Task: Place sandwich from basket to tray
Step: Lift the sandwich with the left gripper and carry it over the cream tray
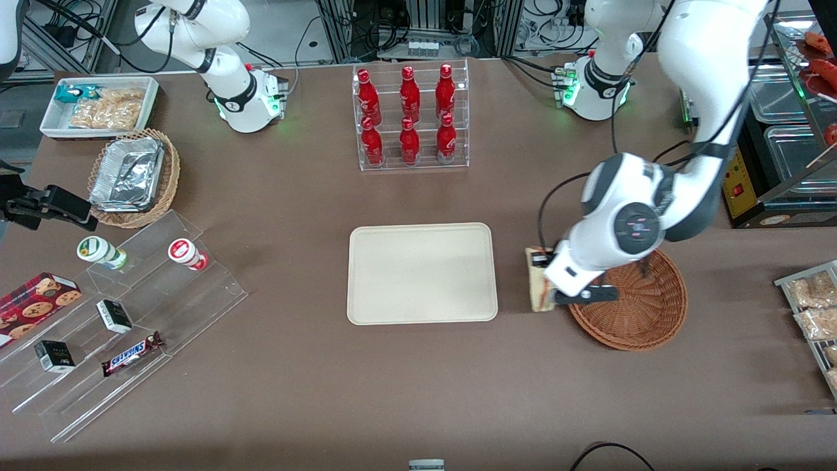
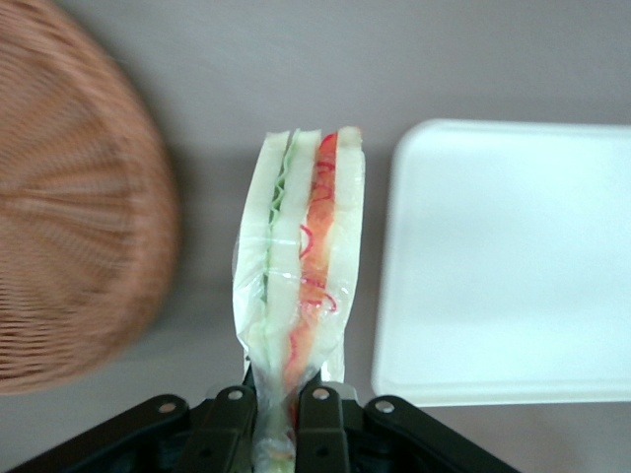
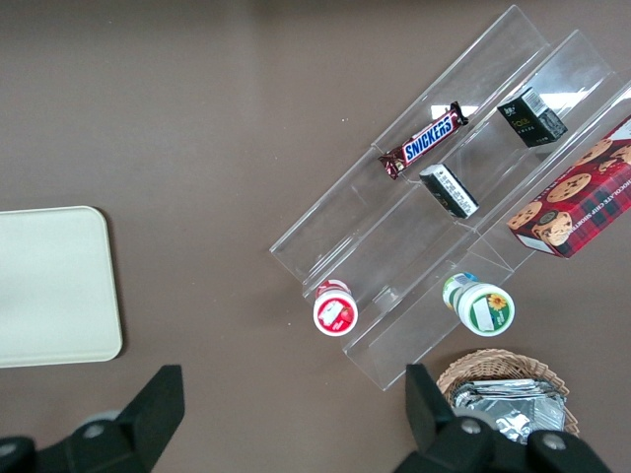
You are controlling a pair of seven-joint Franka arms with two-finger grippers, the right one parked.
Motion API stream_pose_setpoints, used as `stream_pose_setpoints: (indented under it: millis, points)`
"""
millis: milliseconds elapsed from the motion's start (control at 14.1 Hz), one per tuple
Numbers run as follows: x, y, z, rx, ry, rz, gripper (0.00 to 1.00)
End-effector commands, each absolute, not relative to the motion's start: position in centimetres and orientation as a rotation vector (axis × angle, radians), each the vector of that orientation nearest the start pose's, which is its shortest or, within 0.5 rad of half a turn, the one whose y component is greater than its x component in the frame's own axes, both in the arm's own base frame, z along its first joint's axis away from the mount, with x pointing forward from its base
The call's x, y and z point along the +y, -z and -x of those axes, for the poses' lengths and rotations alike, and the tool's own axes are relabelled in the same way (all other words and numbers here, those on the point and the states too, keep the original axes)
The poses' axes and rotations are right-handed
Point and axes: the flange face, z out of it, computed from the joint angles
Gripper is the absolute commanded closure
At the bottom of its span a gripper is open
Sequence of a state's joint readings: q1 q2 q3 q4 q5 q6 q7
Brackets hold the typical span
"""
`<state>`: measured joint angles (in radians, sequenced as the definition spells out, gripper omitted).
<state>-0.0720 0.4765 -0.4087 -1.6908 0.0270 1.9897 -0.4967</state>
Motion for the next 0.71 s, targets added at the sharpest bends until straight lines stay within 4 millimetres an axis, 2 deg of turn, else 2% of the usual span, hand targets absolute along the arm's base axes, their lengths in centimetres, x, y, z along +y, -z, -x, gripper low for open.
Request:
stream_pose_setpoints:
  millis: [0,212,354,495,636]
  points:
    - [-34.0,-31.2,-59.1,-0.059,-0.35,3.208,0.91]
    - [-39.8,-29.5,-58.0,-0.072,-0.336,3.193,0.9]
    - [-43.4,-28.3,-56.5,-0.125,-0.225,3.127,0.9]
    - [-45.9,-27.1,-55.5,-0.204,-0.114,3.1,0.9]
    - [-48.3,-26.1,-54.5,-0.294,-0.094,3.122,0.9]
